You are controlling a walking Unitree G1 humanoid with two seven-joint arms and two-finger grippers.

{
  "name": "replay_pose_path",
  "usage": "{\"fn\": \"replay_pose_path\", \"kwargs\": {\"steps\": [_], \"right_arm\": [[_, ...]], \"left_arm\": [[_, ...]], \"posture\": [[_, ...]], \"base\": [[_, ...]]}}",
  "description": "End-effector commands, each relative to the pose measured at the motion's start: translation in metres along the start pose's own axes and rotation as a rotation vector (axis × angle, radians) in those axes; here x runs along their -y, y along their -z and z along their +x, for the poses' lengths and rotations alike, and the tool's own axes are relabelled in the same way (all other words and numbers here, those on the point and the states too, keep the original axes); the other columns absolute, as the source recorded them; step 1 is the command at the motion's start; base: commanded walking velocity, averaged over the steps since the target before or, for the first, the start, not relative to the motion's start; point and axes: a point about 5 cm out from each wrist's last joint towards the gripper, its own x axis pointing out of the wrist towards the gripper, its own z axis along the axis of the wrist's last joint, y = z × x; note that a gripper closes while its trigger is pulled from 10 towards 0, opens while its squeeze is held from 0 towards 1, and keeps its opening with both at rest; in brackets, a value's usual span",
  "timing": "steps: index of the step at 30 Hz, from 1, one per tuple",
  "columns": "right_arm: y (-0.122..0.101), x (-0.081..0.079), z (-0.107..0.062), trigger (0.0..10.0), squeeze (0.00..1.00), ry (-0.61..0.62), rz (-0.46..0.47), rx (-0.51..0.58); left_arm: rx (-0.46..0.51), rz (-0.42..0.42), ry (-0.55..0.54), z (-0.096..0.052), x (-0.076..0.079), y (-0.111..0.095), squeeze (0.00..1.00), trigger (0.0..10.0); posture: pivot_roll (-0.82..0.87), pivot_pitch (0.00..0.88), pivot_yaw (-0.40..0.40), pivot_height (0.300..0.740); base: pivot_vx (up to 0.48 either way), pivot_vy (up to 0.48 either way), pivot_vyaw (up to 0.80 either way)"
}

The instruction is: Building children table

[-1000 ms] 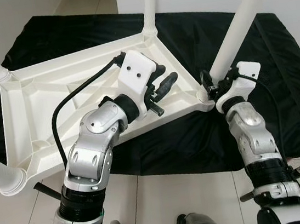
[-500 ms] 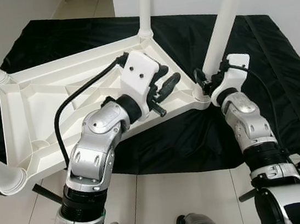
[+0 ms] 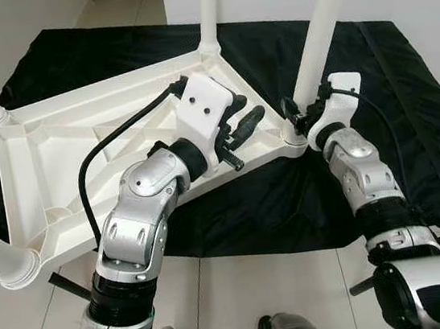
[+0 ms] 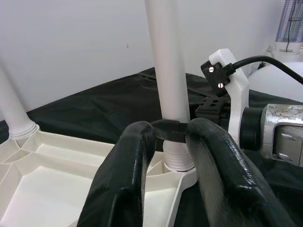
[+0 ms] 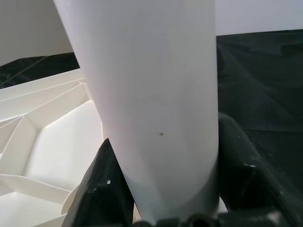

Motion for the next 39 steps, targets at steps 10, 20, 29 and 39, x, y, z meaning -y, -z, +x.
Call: {"fn": "replay_pose_path", "kwargs": {"steps": [10, 20, 29, 39], "right_arm": [[0.039, -0.004, -0.020, 10.0, 0.00, 0.015, -0.006, -0.083], [0.053, -0.001, -0.032, 10.0, 0.00, 0.063, 0.061, -0.112], [0.056, 0.013, -0.032, 10.0, 0.00, 0.171, 0.122, -0.129], [0.056, 0.002, -0.031, 10.0, 0.00, 0.137, 0.096, -0.124]], "left_arm": [[-0.003, 0.009, -0.086, -0.003, -0.004, -0.002, 0.00, 10.0], [-0.002, 0.010, -0.095, -0.004, -0.006, -0.002, 0.00, 10.0], [0.000, 0.014, -0.094, -0.003, -0.008, -0.003, 0.00, 10.0], [0.002, 0.016, -0.095, -0.003, -0.008, -0.004, 0.00, 10.0]], "posture": [[-0.03, 0.069, 0.002, 0.740], [-0.04, 0.077, 0.005, 0.740], [-0.03, 0.073, 0.005, 0.740], [-0.03, 0.068, 0.008, 0.740]], "base": [[0.000, 0.000, 0.00], [0.000, 0.000, 0.00], [0.000, 0.000, 0.00], [0.000, 0.000, 0.00]]}}
